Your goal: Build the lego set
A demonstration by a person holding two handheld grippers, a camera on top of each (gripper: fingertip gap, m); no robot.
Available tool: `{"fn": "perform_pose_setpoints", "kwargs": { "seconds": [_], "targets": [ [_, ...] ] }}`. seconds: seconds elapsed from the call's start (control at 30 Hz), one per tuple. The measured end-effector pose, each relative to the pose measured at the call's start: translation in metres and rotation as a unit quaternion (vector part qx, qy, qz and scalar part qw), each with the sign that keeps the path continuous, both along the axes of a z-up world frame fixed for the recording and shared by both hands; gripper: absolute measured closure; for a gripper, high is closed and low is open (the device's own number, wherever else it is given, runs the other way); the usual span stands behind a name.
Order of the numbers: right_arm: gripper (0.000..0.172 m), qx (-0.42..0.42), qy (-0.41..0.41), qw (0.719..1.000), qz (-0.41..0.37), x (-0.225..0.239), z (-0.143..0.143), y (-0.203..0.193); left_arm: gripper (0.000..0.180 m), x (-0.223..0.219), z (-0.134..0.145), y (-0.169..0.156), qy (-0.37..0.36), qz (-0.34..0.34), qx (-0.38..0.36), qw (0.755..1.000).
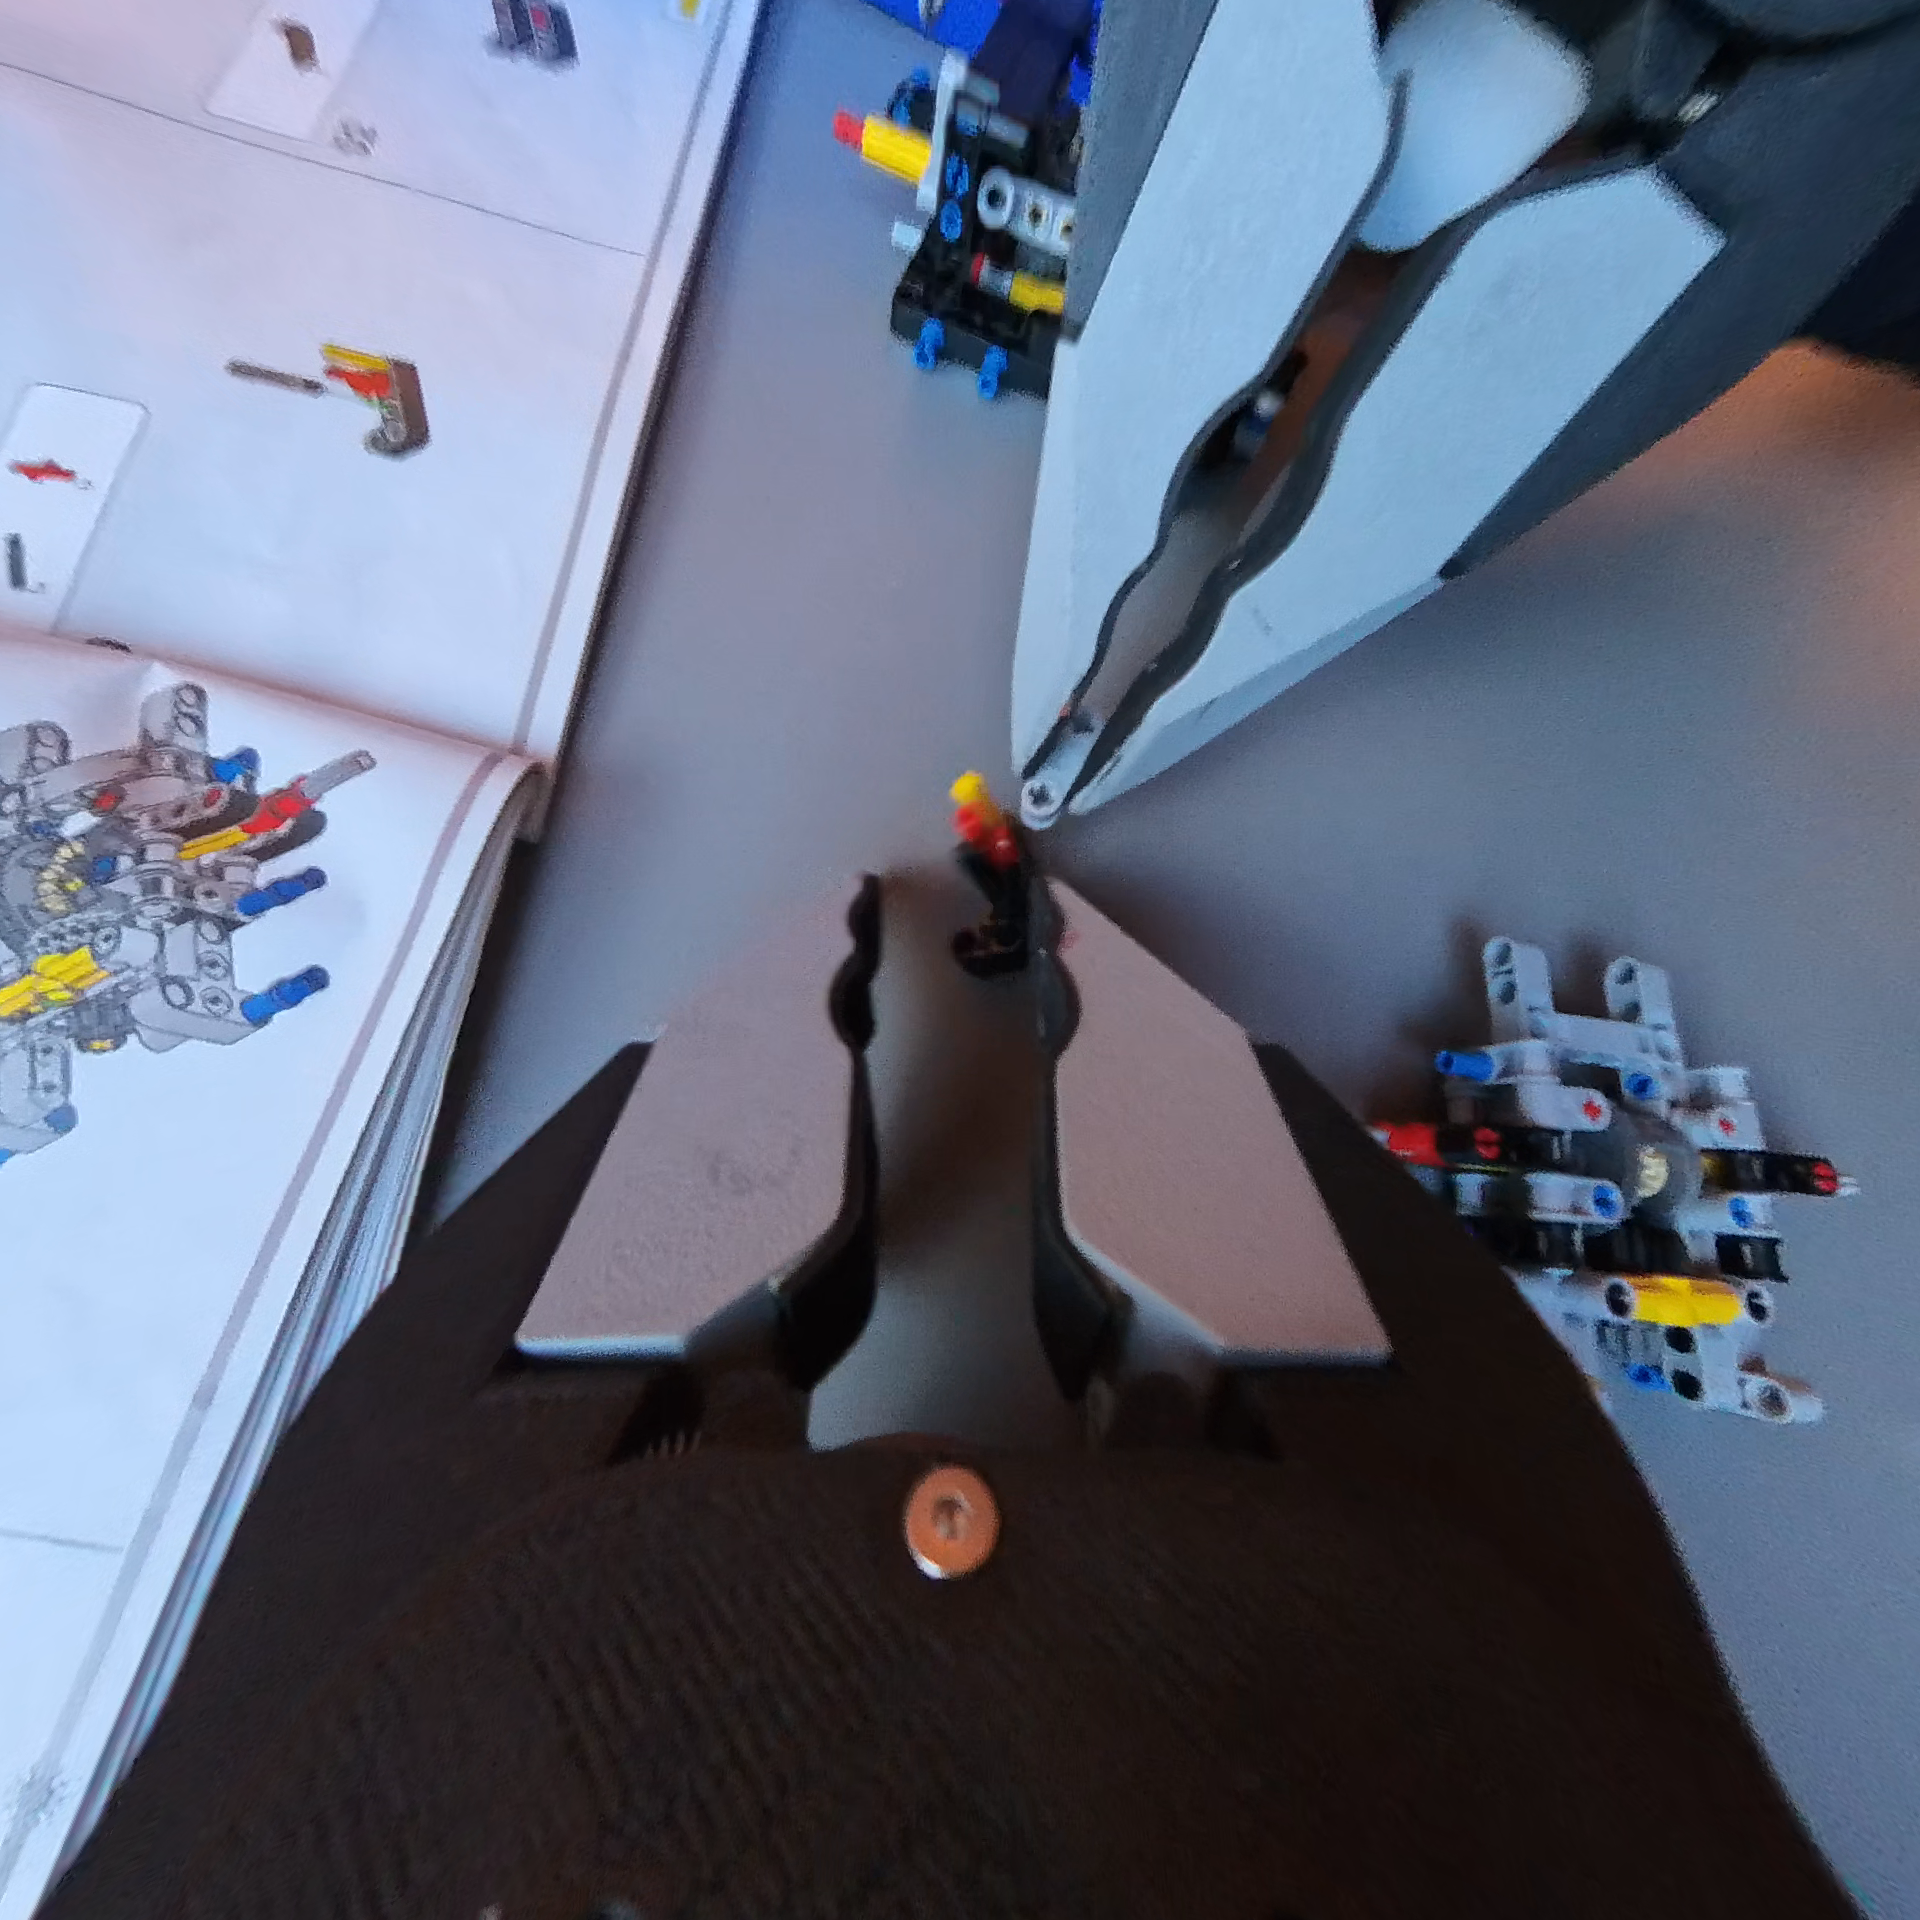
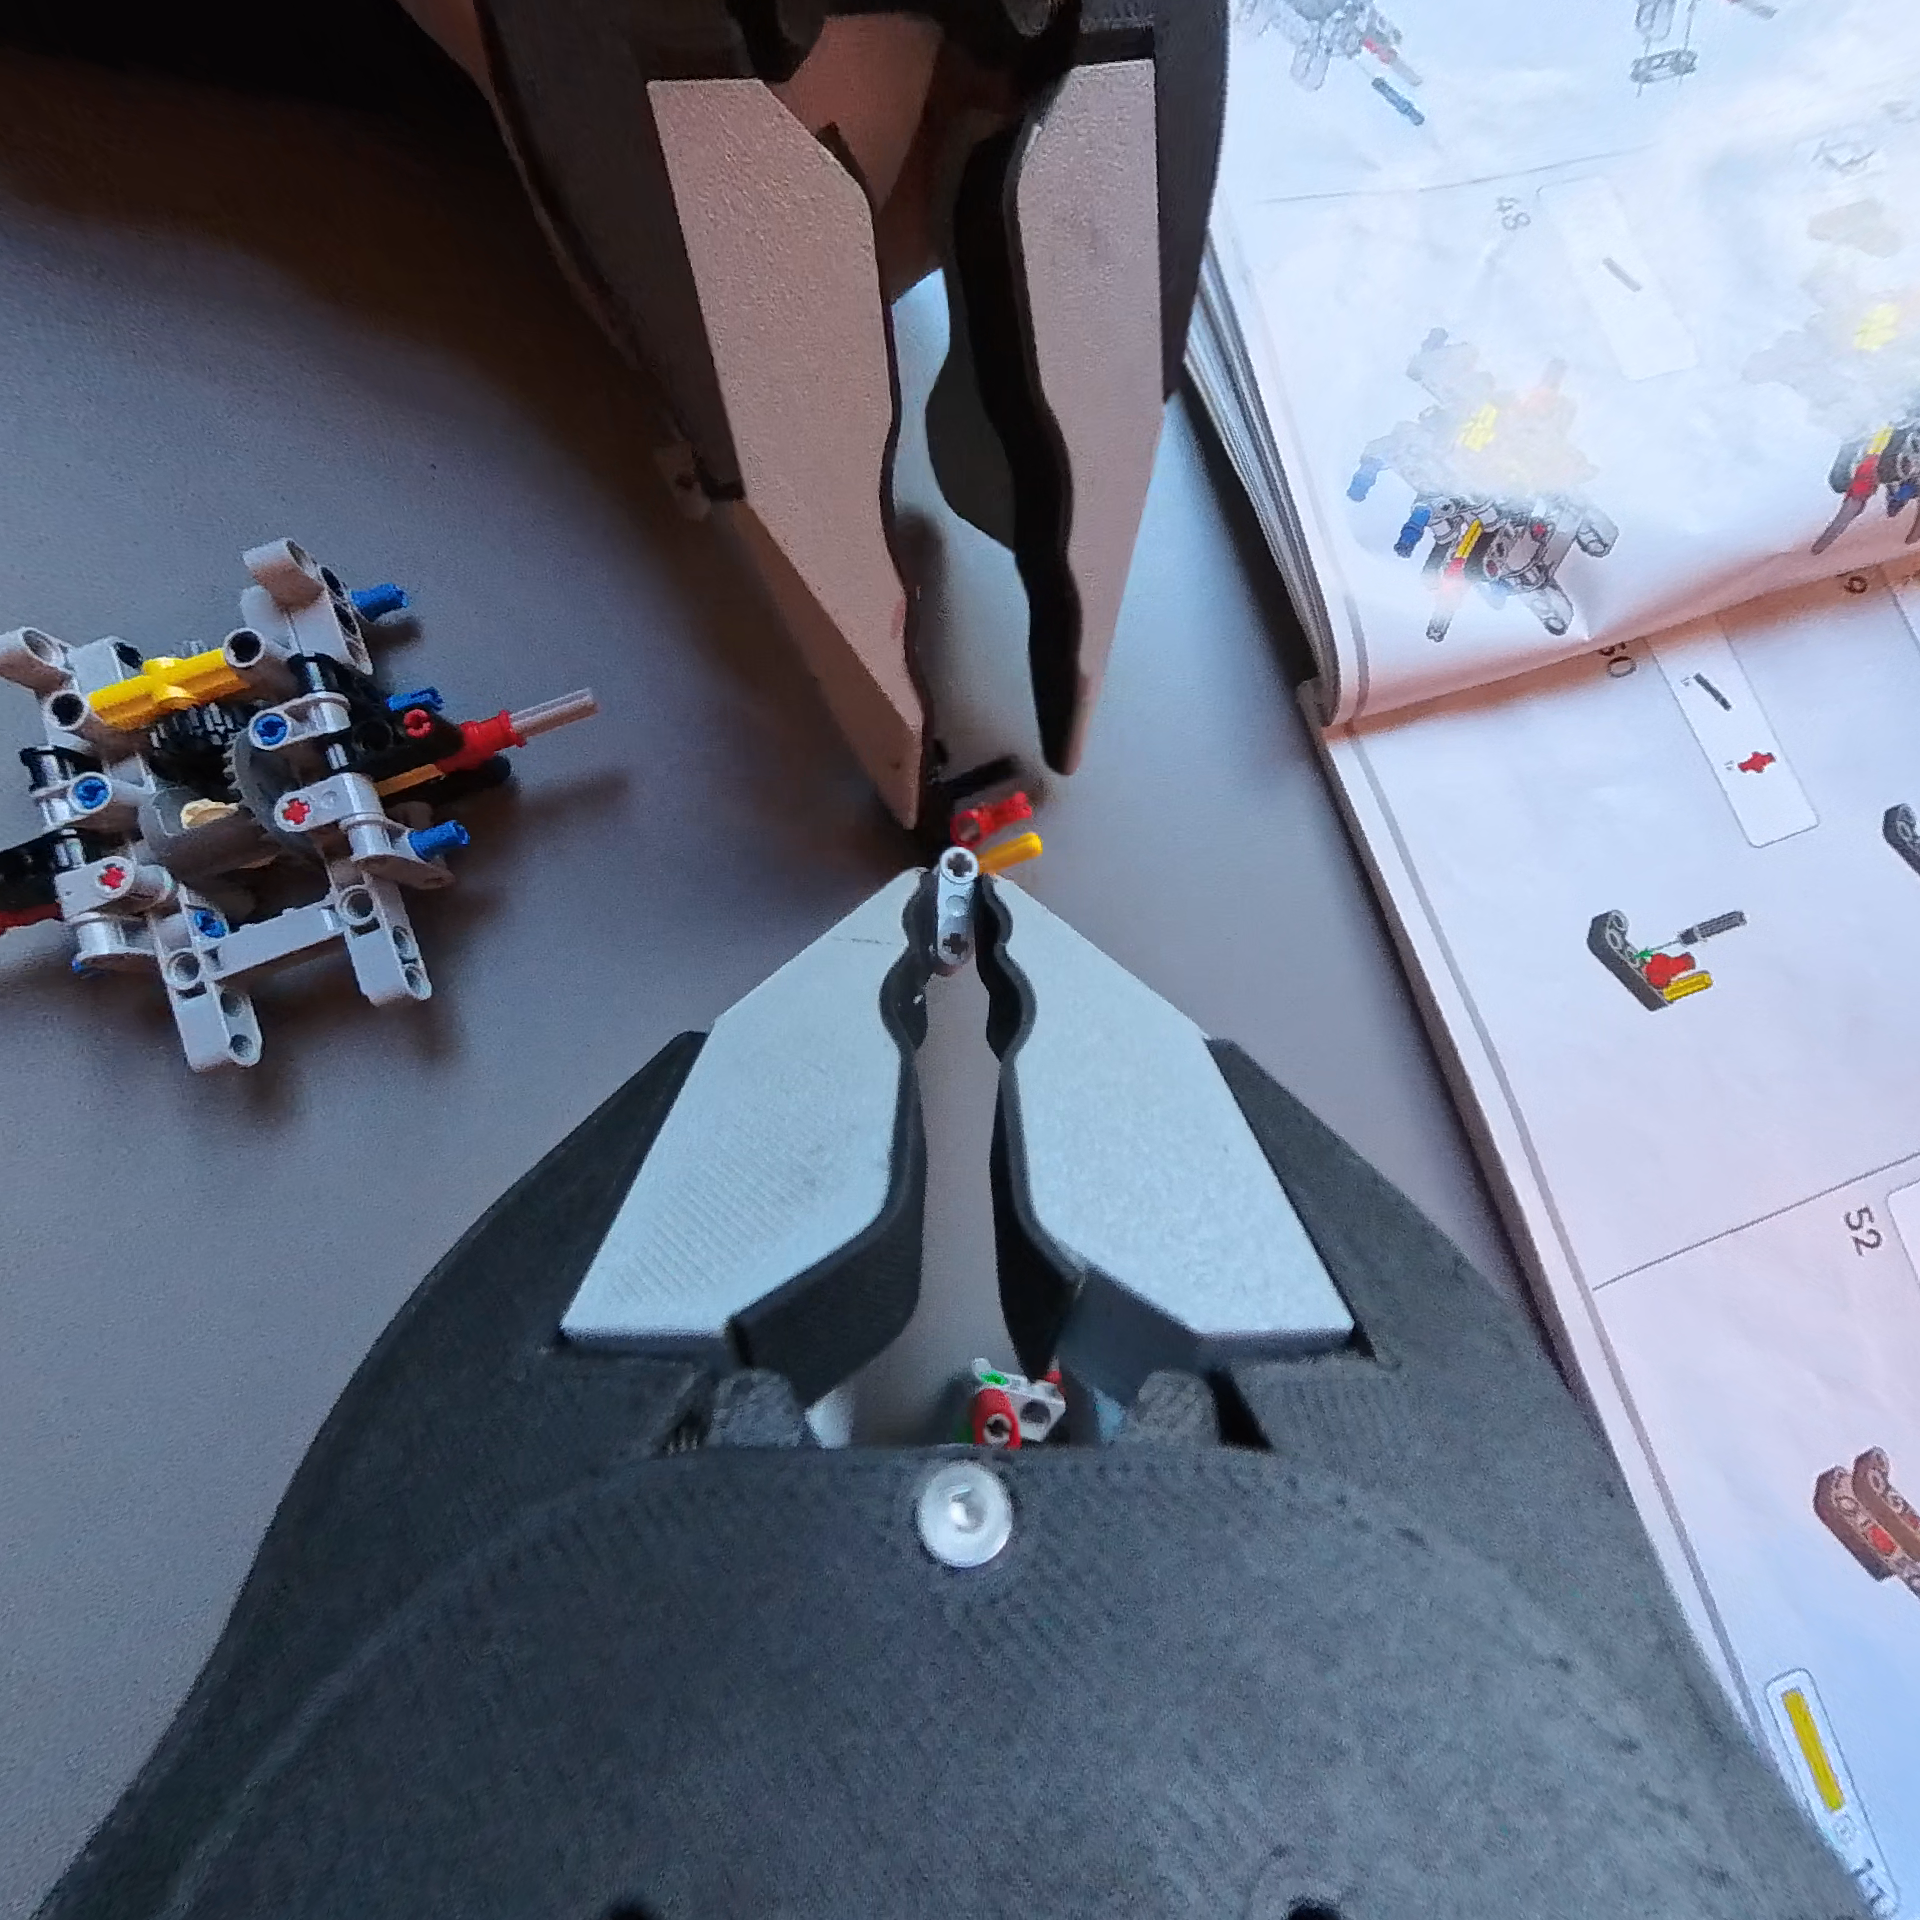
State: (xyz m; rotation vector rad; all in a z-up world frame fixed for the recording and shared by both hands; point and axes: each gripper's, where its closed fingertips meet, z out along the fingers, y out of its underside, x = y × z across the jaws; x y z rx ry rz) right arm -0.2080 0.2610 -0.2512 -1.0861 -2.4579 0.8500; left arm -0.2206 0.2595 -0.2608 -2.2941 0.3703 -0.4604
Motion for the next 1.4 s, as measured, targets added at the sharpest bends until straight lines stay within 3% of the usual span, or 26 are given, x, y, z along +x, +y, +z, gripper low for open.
{"fn": "perform_pose_setpoints", "kwargs": {
  "seconds": [0.1, 0.47, 0.93, 1.4],
  "targets": [
    [0.168, 0.017, -0.009, 1.000, 0.008, 0.004, -0.005, -0.002, 0.167, 0.003, -0.004, -0.002, 0.029, -0.014, 0.000, 0.999],
    [0.168, 0.026, 0.022, 0.998, 0.044, 0.008, 0.016, -0.003, 0.174, 0.016, -0.005, -0.009, 0.046, -0.068, 0.010, 0.997],
    [0.168, 0.045, 0.008, 0.993, 0.113, 0.022, 0.013, -0.021, 0.175, 0.034, -0.005, -0.023, 0.052, -0.145, 0.020, 0.988],
    [0.168, 0.055, 0.003, 0.990, 0.130, 0.026, 0.008, -0.021, 0.175, 0.039, -0.005, -0.025, 0.059, -0.158, 0.025, 0.985]
  ]
}}
